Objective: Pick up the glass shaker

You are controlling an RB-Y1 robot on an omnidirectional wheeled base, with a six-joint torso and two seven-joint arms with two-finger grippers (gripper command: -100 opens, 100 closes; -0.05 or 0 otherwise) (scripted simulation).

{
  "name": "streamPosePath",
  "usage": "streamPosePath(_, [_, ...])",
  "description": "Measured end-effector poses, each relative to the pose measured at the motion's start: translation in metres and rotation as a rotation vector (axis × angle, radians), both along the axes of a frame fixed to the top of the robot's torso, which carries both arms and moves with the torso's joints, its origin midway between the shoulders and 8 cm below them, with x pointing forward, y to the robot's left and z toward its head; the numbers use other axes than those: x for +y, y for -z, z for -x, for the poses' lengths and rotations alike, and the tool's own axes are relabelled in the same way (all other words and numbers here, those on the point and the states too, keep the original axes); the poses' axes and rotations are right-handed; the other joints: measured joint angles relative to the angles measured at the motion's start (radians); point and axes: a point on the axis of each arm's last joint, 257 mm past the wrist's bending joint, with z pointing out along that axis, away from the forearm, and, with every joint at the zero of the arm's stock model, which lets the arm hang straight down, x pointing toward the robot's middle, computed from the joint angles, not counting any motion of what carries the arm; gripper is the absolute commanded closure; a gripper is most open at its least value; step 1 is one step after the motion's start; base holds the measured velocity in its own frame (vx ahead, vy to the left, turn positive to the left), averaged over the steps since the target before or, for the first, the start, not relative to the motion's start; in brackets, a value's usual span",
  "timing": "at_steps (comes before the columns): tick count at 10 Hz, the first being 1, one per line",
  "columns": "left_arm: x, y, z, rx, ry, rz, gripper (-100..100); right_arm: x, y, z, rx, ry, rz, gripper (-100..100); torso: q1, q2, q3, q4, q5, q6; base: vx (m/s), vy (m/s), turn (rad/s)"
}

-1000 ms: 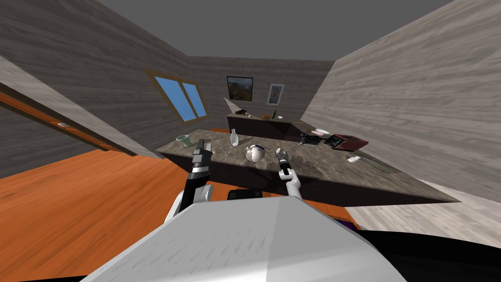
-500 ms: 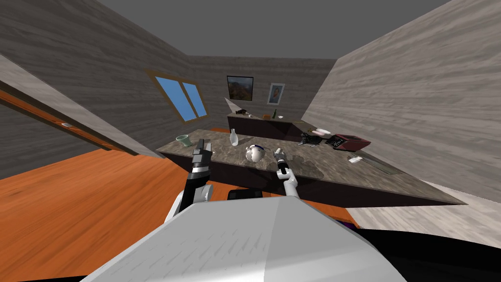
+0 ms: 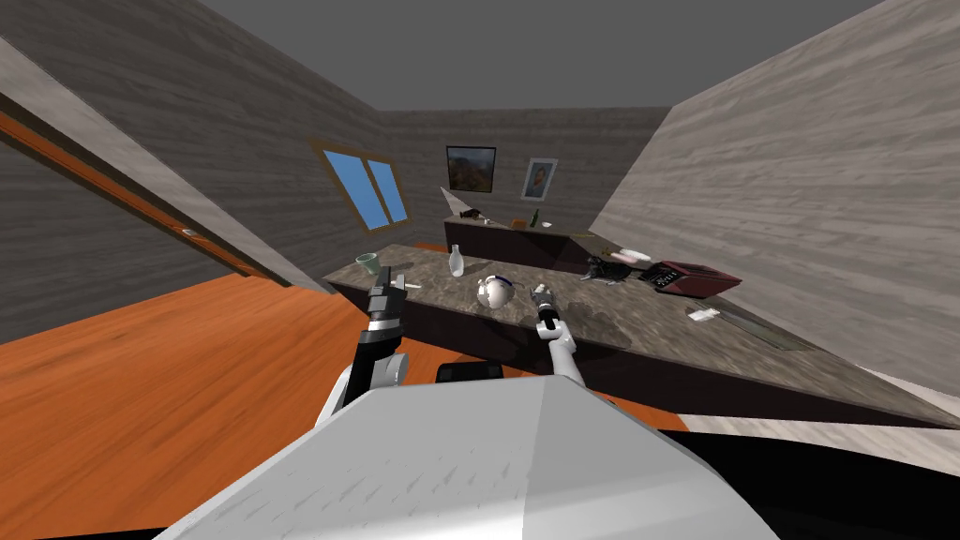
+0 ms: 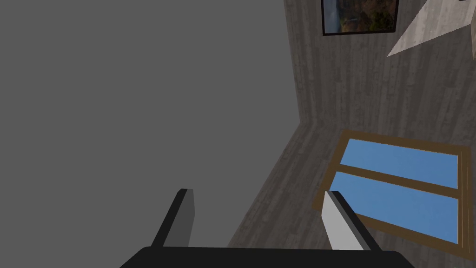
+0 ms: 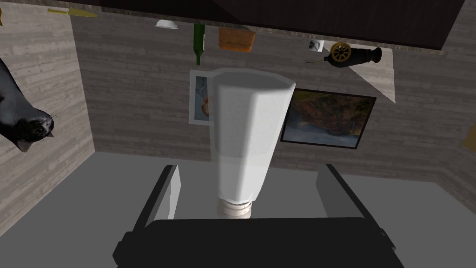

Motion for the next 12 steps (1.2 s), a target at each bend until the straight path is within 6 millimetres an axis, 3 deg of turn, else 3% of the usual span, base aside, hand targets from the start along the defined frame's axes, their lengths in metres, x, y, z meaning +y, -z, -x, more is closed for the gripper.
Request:
streamPosePath(2, [0.000, 0.000, 0.000, 0.000, 0.000, 0.000, 0, -0.010, 0.008, 0.001, 0.015, 0.009, -0.001, -100, -0.002, -0.001, -0.001, 0.000, 0.000, 0.001, -0.023, 0.007, 0.044])
streamPosePath(9, [0.000, 0.000, 0.000, 0.000, 0.000, 0.000, 0, -0.078, 0.001, -0.004, 0.005, 0.088, 0.008, -100, -0.001, 0.000, 0.000, 0.000, 0.000, 0.000, -0.043, 0.024, 0.109])
streamPosePath(12, [0.000, 0.000, 0.000, 0.000, 0.000, 0.000, 0, -0.098, 0.000, -0.004, 0.004, 0.120, -0.004, -100, -0.001, 0.000, 0.000, 0.000, 0.000, 0.001, -0.045, 0.029, 0.127])
